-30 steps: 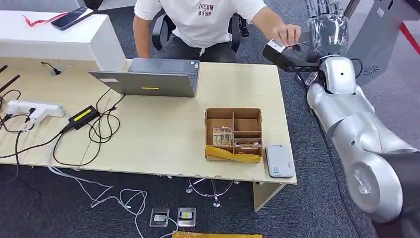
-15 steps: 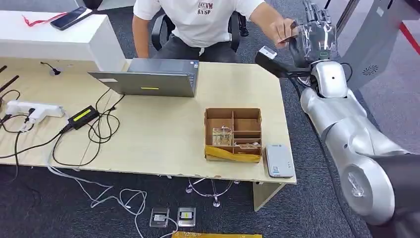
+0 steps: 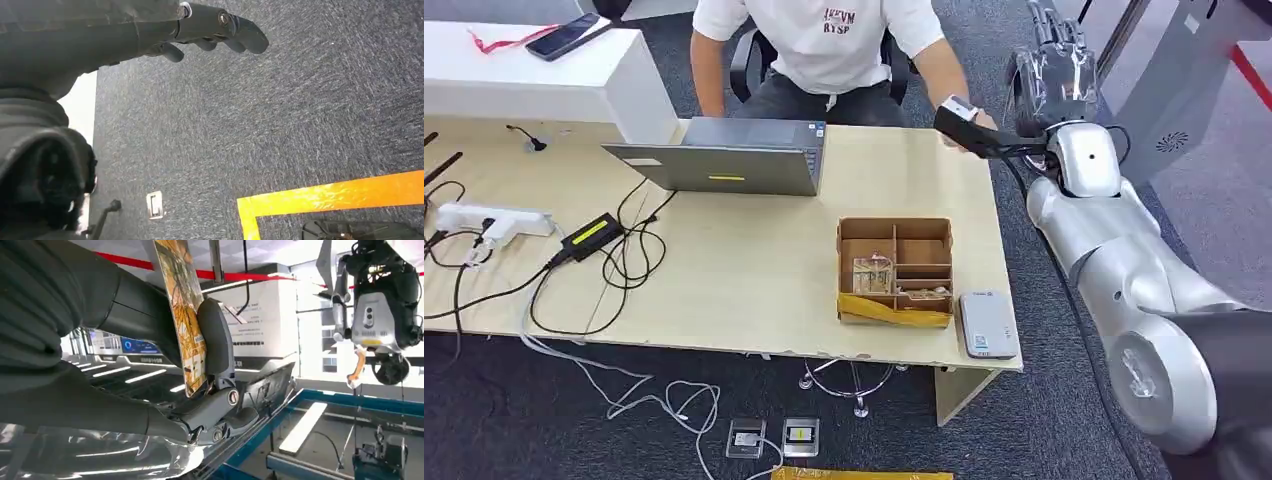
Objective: Pass the card to the sensor for recognition and then transmit it.
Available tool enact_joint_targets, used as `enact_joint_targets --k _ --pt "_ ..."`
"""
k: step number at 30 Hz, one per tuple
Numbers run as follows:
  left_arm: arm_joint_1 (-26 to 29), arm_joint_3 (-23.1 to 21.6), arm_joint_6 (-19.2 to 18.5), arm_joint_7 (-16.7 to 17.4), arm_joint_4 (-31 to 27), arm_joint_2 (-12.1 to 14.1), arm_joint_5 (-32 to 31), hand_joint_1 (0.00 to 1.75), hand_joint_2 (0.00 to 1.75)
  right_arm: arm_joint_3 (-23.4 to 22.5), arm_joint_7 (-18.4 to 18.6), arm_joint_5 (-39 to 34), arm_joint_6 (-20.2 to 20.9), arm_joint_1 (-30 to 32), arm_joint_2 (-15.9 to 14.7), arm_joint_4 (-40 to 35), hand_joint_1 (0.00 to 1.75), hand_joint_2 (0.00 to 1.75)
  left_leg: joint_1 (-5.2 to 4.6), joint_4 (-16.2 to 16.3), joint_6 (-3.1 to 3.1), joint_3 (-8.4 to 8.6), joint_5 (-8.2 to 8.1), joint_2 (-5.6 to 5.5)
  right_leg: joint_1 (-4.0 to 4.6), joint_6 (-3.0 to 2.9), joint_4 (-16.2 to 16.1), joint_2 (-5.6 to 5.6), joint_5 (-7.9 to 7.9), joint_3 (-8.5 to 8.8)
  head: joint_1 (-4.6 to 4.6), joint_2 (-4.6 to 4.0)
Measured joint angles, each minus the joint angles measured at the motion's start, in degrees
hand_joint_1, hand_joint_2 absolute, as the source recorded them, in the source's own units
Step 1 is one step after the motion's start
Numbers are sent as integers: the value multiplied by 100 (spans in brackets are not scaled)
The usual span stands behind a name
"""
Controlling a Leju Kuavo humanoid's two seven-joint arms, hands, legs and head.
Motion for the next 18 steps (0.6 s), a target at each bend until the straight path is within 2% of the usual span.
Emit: enact_joint_targets --k 1,2,3,4,5,6,7,8,9,10,11,12,15,18 --pt "-3 0 0 0 0 0 -4 0 0 0 24 -35 125 15 0 -7 175 175 0 0 -2 10 -2 2 2 -7 -5 1 -6 -9 0 0" --pt "-1 0 2 2 0 0 -7 0 0 35 209 -233 533 113 -65 -74 175 175 2 0 -7 17 -5 7 6 -9 -5 5 -6 -2 0 0" --pt "-1 -2 2 2 0 0 -9 0 0 119 583 -677 1163 369 -125 -224 175 175 11 3 -7 44 -5 -1 16 -10 -20 -1 -2 33 -22 0" --pt "2 -2 0 4 -2 0 -9 0 0 282 1054 -1405 1796 610 -269 -516 175 175 19 3 -5 70 -8 -9 26 -9 -37 -6 -5 64 -24 0" --pt "2 -4 0 4 0 0 -11 0 0 489 1771 -2185 2681 918 -491 -854 175 175 26 6 -3 66 -6 -34 32 -8 -43 -29 -4 78 -24 0" --pt "13 -7 0 4 0 0 -9 0 0 795 2354 -2964 3263 1155 -806 -1342 175 175 20 10 6 38 1 -52 24 -4 -40 -48 1 70 -2 0" --pt "36 -9 -2 4 -2 0 -9 0 0 1144 2779 -3494 3535 1342 -1098 -1967 175 175 13 13 6 4 6 -48 11 6 -35 -42 15 39 -9 0" --pt "87 -18 -2 4 -2 0 -7 0 0 1479 3034 -3853 3463 1438 -1351 -2737 175 175 4 13 -2 -34 11 -2 -2 0 -25 4 39 -20 26 0" --pt "134 -26 -2 4 0 11 0 0 0 1765 3166 -4086 3308 1446 -1498 -3470 175 175 -7 12 -9 -65 6 100 -14 -13 -21 103 66 -87 35 0" --pt "144 -35 -2 6 0 31 7 0 0 2070 3282 -4278 3107 1420 -1556 -4111 175 175 -8 12 -10 -70 5 195 -17 -14 -22 201 87 -125 7 0" --pt "117 -48 -2 9 0 48 7 0 0 2383 3366 -4414 3005 1417 -1639 -4547 175 175 -5 11 -21 -56 -9 234 -16 -9 -25 241 92 -131 9 0" --pt "66 -57 -2 9 0 55 7 0 0 2598 3436 -4538 2919 1442 -1734 -4764 175 175 4 11 -22 -37 -11 234 -5 -9 -29 241 89 -116 18 0" --pt "-19 -94 0 9 -18 44 42 0 0 3297 3659 -4872 2686 1714 -2202 -5353 175 175 33 11 -20 -26 -3 113 33 -20 -38 114 70 -60 22 0" --pt "26 -98 2 9 -46 42 113 0 0 3653 3751 -5115 2436 1951 -2536 -6014 175 175 33 11 -21 -43 7 93 31 -25 -36 87 68 -62 18 0"
